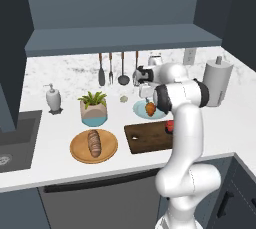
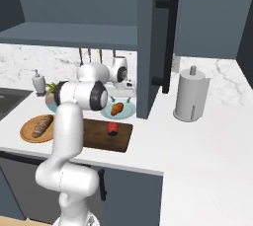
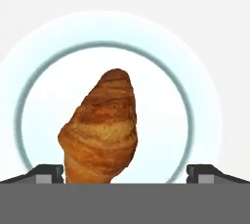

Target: From the different types of pastries on the counter, select a croissant and place it on the cutting board. Then retrieve a jar of jam from the cabinet and place it alongside the croissant on the cutting board.

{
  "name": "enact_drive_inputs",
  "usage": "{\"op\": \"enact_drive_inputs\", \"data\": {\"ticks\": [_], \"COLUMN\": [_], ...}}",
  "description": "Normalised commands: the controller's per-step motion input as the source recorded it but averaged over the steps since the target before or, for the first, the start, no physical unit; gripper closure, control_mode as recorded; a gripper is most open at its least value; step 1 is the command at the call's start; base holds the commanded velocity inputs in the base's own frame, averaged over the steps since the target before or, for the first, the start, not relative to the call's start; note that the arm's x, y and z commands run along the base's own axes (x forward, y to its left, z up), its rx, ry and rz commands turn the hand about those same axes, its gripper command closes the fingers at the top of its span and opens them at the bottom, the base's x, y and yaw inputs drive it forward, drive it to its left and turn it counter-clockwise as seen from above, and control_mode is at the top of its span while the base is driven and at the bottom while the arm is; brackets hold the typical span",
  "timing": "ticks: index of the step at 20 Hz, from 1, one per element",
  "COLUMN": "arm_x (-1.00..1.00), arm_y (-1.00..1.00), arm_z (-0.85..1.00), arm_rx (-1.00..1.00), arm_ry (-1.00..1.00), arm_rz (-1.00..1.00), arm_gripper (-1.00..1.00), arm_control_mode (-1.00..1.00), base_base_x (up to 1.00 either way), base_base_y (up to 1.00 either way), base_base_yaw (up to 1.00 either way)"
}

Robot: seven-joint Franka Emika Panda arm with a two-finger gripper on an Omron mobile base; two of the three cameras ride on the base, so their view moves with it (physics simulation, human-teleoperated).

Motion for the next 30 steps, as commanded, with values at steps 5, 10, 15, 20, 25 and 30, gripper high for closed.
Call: {"op": "enact_drive_inputs", "data": {"ticks": [5, 10, 15, 20, 25, 30], "arm_x": [0.38, 0.15, 0.01, 0.0, 0.0, 0.0], "arm_y": [0.1, 0.03, 0.04, 0.09, 0.02, 0.01], "arm_z": [-0.12, -0.02, -0.11, -0.06, -0.06, -0.1], "arm_rx": [0.06, 0.03, 0.04, 0.09, 0.1, 0.02], "arm_ry": [0.0, 0.0, 0.11, 0.14, 0.18, 0.17], "arm_rz": [-0.02, 0.0, 0.0, 0.0, 0.0, 0.0], "arm_gripper": [-1.0, -1.0, -1.0, -1.0, -1.0, -1.0], "arm_control_mode": [-1.0, -1.0, -1.0, -1.0, -1.0, -1.0], "base_base_x": [0.0, 0.0, 0.0, 0.0, 0.0, 0.0], "base_base_y": [0.0, 0.0, 0.0, 0.0, 0.0, 0.0], "base_base_yaw": [0.0, 0.0, 0.0, 0.0, 0.0, 0.0]}}
